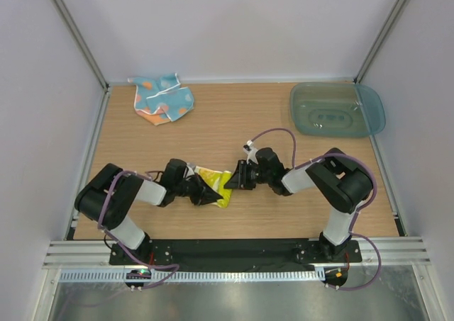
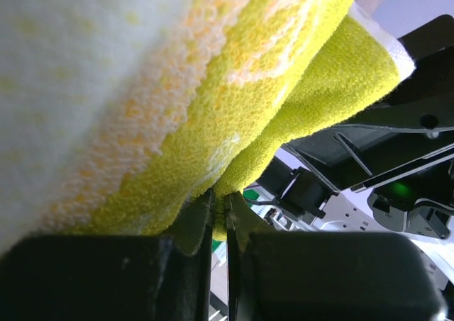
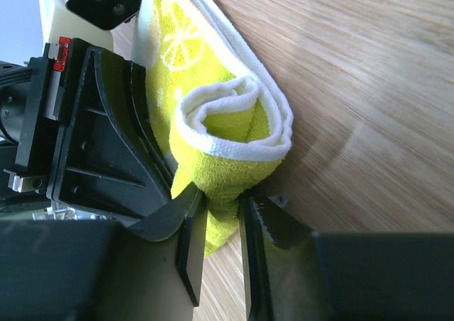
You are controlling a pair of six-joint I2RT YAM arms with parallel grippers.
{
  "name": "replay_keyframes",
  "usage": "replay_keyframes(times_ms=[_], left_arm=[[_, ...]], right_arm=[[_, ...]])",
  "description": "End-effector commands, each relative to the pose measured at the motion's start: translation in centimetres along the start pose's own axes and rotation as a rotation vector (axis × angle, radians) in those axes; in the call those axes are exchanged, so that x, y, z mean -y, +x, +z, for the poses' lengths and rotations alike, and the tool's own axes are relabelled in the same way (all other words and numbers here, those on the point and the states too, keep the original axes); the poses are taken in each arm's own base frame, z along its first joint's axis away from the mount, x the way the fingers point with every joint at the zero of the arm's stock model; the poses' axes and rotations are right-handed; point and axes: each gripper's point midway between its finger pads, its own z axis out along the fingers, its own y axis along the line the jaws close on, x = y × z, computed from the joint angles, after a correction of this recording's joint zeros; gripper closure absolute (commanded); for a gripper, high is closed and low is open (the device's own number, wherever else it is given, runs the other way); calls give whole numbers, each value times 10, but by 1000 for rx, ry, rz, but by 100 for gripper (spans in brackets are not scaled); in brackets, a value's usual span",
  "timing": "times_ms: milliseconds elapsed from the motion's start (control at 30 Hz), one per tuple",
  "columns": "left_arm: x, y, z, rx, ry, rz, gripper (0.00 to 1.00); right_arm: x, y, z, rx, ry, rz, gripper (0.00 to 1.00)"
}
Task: Roll the towels
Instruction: Roll the towel
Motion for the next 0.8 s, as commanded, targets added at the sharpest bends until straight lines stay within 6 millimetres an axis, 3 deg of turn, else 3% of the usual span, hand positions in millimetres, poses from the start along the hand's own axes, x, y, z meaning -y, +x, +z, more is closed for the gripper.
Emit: replay_keyframes(times_ms=[0,300,533,633,767], left_arm=[[-34,8,-2,-41,-150,-114,97],[-26,-1,-23,48,-277,35,76],[-22,-6,-37,100,-348,114,73],[6,-17,-50,222,-370,278,73],[28,-9,-64,295,-423,467,72]], right_arm=[[6,5,3,9,21,2,72],[10,1,-5,-25,123,11,78],[4,2,-9,-72,194,3,78],[-2,1,-11,-87,232,-8,79],[-14,-2,-14,-106,256,-14,79]])
